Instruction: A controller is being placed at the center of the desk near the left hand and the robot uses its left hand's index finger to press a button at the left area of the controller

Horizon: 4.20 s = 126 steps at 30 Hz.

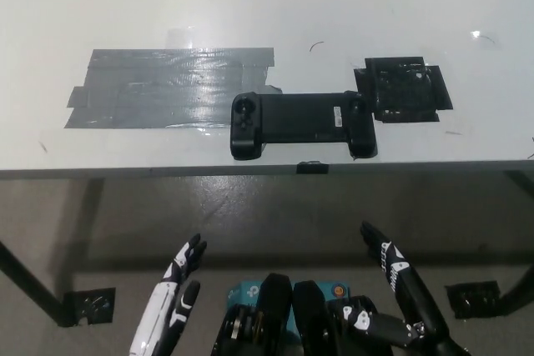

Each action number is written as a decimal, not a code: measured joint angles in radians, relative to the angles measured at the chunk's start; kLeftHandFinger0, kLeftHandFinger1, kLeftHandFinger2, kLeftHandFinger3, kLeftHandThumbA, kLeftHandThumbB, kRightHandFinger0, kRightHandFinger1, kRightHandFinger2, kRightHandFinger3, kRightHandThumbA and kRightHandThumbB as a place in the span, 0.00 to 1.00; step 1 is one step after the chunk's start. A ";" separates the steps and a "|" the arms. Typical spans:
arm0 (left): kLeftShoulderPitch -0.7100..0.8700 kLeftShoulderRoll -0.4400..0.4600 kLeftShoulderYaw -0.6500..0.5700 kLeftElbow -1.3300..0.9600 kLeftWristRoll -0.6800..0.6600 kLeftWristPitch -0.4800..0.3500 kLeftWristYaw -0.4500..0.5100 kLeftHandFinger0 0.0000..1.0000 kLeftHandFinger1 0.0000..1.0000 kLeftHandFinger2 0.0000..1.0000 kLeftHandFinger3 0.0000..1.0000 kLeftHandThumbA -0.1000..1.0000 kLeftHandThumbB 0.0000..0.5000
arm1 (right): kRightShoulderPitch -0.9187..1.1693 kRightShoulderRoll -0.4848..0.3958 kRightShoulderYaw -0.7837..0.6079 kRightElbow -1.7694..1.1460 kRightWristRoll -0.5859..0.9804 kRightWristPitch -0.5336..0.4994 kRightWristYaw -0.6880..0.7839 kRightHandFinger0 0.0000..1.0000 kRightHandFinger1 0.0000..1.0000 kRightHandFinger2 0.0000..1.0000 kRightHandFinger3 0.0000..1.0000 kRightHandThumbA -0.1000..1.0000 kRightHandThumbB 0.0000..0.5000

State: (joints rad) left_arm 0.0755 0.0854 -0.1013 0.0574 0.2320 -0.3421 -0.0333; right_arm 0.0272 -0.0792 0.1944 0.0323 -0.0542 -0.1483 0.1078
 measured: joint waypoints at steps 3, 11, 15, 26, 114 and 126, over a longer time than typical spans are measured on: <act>-0.009 0.010 0.000 -0.024 -0.001 0.006 -0.002 0.90 0.71 0.75 1.00 1.00 0.28 | 0.004 -0.001 0.000 0.002 0.000 -0.003 0.002 1.00 1.00 1.00 1.00 0.87 0.49; -0.091 0.066 0.008 -0.141 -0.033 0.054 -0.040 0.06 0.00 0.02 1.00 1.00 0.30 | 0.006 -0.001 0.000 0.008 -0.003 -0.006 0.005 1.00 1.00 1.00 1.00 0.90 0.50; -0.170 0.102 0.014 -0.183 -0.072 0.130 -0.073 0.06 0.00 0.00 1.00 1.00 0.36 | 0.009 -0.003 0.000 0.009 -0.008 -0.007 0.005 1.00 1.00 1.00 1.00 0.89 0.50; -0.424 0.264 0.000 -0.101 -0.243 0.353 -0.261 0.18 0.25 0.35 1.00 1.00 0.70 | 0.010 -0.007 -0.001 0.013 -0.010 -0.003 0.004 1.00 1.00 1.00 1.00 0.91 0.52; -0.947 0.336 -0.186 0.529 -0.294 0.754 -0.756 0.00 0.00 0.28 1.00 1.00 0.92 | -0.024 -0.023 -0.006 -0.026 -0.036 -0.001 0.025 1.00 1.00 1.00 1.00 0.83 0.50; -0.960 0.318 -0.162 0.538 -0.290 0.754 -0.756 0.05 0.01 0.30 1.00 1.00 0.95 | -0.025 -0.022 -0.007 -0.026 -0.036 -0.001 0.025 1.00 1.00 1.00 1.00 0.85 0.52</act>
State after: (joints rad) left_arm -0.8841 0.4035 -0.2630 0.5954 -0.0584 0.4117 -0.7890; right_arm 0.0025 -0.1014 0.1877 0.0067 -0.0903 -0.1493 0.1328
